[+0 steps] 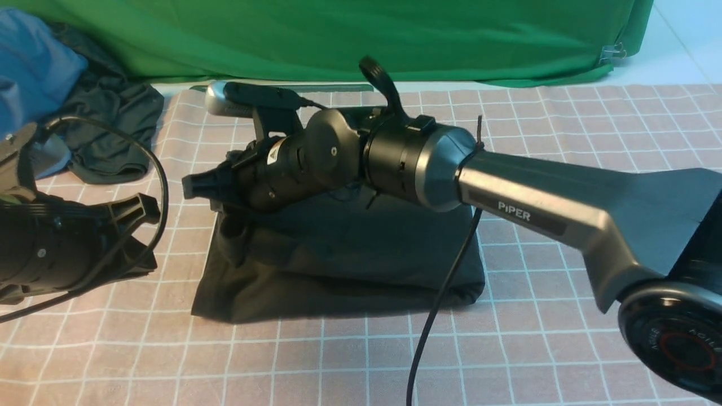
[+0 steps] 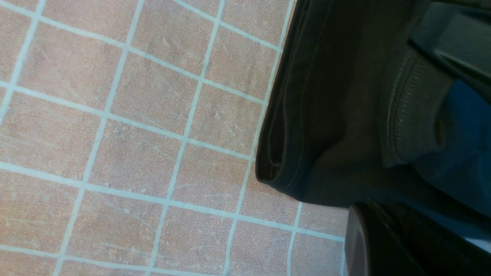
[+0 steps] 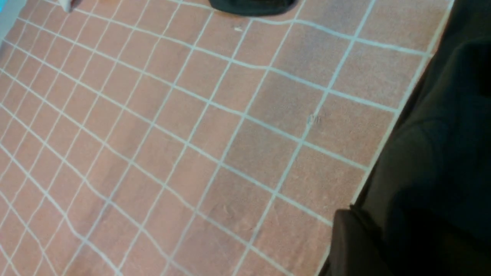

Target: Fold a long-sleeved shirt over a pink coffee tablecloth.

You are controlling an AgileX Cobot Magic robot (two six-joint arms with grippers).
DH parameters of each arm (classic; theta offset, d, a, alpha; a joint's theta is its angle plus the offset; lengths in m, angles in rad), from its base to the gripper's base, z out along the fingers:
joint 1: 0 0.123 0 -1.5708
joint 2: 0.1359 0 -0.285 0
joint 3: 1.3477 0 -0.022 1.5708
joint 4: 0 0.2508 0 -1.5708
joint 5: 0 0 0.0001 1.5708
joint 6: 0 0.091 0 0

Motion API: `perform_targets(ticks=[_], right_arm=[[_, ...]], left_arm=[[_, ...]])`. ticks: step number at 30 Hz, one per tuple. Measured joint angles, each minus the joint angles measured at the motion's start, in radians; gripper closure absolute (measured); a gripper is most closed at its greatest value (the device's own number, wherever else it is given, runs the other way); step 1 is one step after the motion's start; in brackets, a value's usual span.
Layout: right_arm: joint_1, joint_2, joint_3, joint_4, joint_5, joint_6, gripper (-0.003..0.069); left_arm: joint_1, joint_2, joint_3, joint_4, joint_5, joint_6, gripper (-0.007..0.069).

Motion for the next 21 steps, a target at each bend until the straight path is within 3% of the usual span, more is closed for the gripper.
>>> perform_targets(ticks=[3,5,8,10,11,12,13,15,21], right_arm=[[-0.005,-0.002,-0.011,0.000,0.042,-0.034,0.0230],[-0.016,-0.011,-0.028,-0.001,0.106,-0.094,0.0188],[-0.045,-0.041,-0.062,-0.022,0.233,-0.143,0.0193],[-0.081,-0.086,-0.094,-0.071,0.337,-0.167,0.0260],[-0.112,-0.126,-0.115,-0.119,0.411,-0.192,0.0343],[-0.112,-0.132,-0.118,-0.125,0.422,-0.192,0.0343],[-0.151,-0.175,-0.134,-0.178,0.496,-0.219,0.0463],[-0.204,-0.243,-0.148,-0.255,0.607,-0.237,0.0583],[-0.350,-0.365,-0.097,-0.315,0.781,-0.282,0.0622]], left_arm=[[0.000,0.000,0.000,0.000,0.000,0.000,0.0592],[0.000,0.000,0.000,0.000,0.000,0.000,0.0592],[0.000,0.000,0.000,-0.015,0.000,0.001,0.0592],[0.000,0.000,0.000,-0.048,-0.002,0.015,0.0592],[0.000,0.000,0.000,-0.088,-0.008,0.046,0.0592],[0.000,0.000,0.000,-0.087,-0.008,0.051,0.0592],[0.000,0.002,-0.004,-0.143,-0.008,0.093,0.0592],[-0.015,0.016,-0.025,-0.200,-0.008,0.135,0.0592],[-0.160,0.142,-0.156,-0.211,-0.035,0.143,0.0592]])
